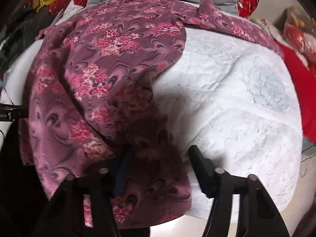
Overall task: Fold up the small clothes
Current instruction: 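Grasp the shirt hem with the left and right grippers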
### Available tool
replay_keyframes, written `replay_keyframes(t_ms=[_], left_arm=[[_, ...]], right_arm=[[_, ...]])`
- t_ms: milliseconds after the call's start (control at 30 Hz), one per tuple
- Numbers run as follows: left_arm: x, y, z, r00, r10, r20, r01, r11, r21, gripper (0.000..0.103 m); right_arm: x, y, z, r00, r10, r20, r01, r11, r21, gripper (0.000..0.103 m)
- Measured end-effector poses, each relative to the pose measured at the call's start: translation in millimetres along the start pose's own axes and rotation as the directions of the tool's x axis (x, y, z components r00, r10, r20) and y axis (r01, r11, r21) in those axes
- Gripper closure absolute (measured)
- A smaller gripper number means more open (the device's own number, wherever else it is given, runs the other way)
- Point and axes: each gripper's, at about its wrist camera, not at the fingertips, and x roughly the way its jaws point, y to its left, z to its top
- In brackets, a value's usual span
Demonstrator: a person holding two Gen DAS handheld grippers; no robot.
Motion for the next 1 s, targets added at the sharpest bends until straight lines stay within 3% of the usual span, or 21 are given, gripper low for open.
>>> replay_keyframes(t_ms=[67, 100, 200, 267, 333, 400, 500, 600, 700, 767, 867, 933, 967, 1000], left_arm=[[-3.5, 3.2, -3.4, 1.000, -0.019, 0.010, 0.019, 1.000, -0.013, 0.101], [-8.9, 5.7, -2.6, 0.999, -0.032, 0.017, 0.033, 0.999, -0.017, 0.101], [-50.1, 30.0, -9.0, 0.987, -0.136, 0.082, 0.142, 0.987, -0.077, 0.101], [-86.9, 52.0, -12.9, 0.970, -0.200, 0.140, 0.216, 0.970, -0.113, 0.101], [-113.6, 67.8, -21.4, 0.958, -0.224, 0.181, 0.249, 0.960, -0.128, 0.101], [-128.7, 86.1, -35.6, 0.958, -0.202, 0.204, 0.233, 0.962, -0.142, 0.101], [-106.1, 98.6, -43.3, 0.972, -0.152, 0.179, 0.183, 0.969, -0.169, 0.101], [-48.4, 105.5, -49.7, 0.995, -0.063, 0.082, 0.080, 0.973, -0.218, 0.100], [-16.2, 107.9, -55.3, 1.000, 0.012, 0.017, -0.008, 0.973, -0.232, 0.100], [-13.3, 110.6, -56.2, 1.000, 0.020, 0.008, -0.017, 0.972, -0.233, 0.099], [-29.2, 96.5, -40.9, 0.997, 0.031, 0.077, -0.016, 0.981, -0.195, 0.099], [-49.1, 82.5, -36.6, 0.984, 0.049, 0.172, -0.024, 0.989, -0.143, 0.095], [-51.7, 77.7, -35.8, 0.981, 0.045, 0.189, -0.020, 0.991, -0.130, 0.085], [-55.1, 65.0, -32.5, 0.972, 0.029, 0.231, -0.007, 0.995, -0.098, 0.068]], right_arm=[[-1.5, -1.7, -3.4, 0.999, -0.033, 0.013, 0.033, 0.999, -0.018, 0.079], [-5.3, -4.6, -6.0, 0.999, -0.028, 0.021, 0.029, 0.999, -0.023, 0.101], [-26.4, -17.7, -11.1, 0.992, 0.121, 0.035, -0.122, 0.992, 0.019, 0.101], [-59.6, -31.4, -12.7, 0.972, 0.213, 0.103, -0.221, 0.973, 0.065, 0.101], [-90.7, -46.5, -17.0, 0.944, 0.277, 0.181, -0.301, 0.946, 0.122, 0.101], [-109.7, -61.5, -22.1, 0.926, 0.300, 0.230, -0.341, 0.925, 0.168, 0.101], [-103.5, -66.0, -23.2, 0.936, 0.287, 0.205, -0.328, 0.922, 0.207, 0.101], [-69.7, -71.1, -35.5, 0.956, 0.277, 0.096, -0.292, 0.921, 0.259, 0.101], [-45.4, -65.5, -45.5, 0.962, 0.271, 0.015, -0.265, 0.923, 0.280, 0.101], [-42.6, -64.5, -46.3, 0.965, 0.261, -0.011, -0.248, 0.927, 0.280, 0.101], [-53.5, -68.7, -34.8, 0.973, 0.229, 0.001, -0.220, 0.933, 0.284, 0.095], [-67.9, -76.2, -19.1, 0.967, 0.240, 0.089, -0.256, 0.919, 0.300, 0.093], [-67.8, -78.4, -13.3, 0.961, 0.250, 0.121, -0.276, 0.913, 0.302, 0.092], [-71.7, -79.1, -8.2, 0.954, 0.259, 0.152, -0.294, 0.907, 0.301, 0.088]])
